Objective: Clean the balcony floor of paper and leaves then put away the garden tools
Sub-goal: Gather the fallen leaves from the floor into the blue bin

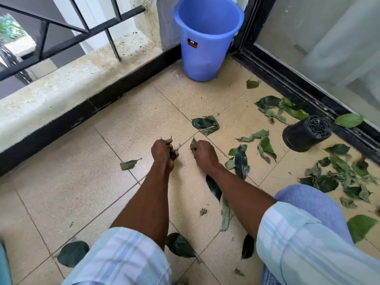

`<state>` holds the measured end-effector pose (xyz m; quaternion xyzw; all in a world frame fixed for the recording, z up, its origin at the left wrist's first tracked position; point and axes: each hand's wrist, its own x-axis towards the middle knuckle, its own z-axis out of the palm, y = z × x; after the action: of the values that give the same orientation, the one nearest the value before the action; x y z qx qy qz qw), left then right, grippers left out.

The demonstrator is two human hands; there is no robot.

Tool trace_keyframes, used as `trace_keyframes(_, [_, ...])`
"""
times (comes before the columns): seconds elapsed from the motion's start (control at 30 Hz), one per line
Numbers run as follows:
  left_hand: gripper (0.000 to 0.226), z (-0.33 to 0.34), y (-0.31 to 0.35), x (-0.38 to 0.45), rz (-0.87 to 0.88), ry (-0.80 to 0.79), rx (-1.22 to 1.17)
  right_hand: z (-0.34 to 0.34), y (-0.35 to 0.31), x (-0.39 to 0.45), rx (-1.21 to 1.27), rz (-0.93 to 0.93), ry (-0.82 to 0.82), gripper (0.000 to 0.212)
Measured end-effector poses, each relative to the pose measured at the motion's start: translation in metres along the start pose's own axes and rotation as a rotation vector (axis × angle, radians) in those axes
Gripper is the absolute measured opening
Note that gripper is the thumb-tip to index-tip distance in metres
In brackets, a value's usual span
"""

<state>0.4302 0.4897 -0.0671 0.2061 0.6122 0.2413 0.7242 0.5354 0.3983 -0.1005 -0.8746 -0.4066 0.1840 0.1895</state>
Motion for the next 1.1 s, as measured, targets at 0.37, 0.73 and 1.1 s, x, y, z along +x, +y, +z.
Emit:
trace_keyframes(0.37, [0.039,0.058,-0.017,-0.013,-0.049,-0.311,0.260,-0.053,-0.015,0.011,0.772,0.338,-0.113,0.021])
trace_keyframes(0.73, [0.022,0.087,-0.019,0.004,-0.035,-0.119,-0.010,-0.064,0.038,0.041,0.265,0.314,0.108,0.039])
trace_keyframes(1.1, [0.027,0.073,-0.022,0.031,-0.072,-0.034,0.074,-0.012,0.041,0.037,-0.232,0.033,0.191,0.040])
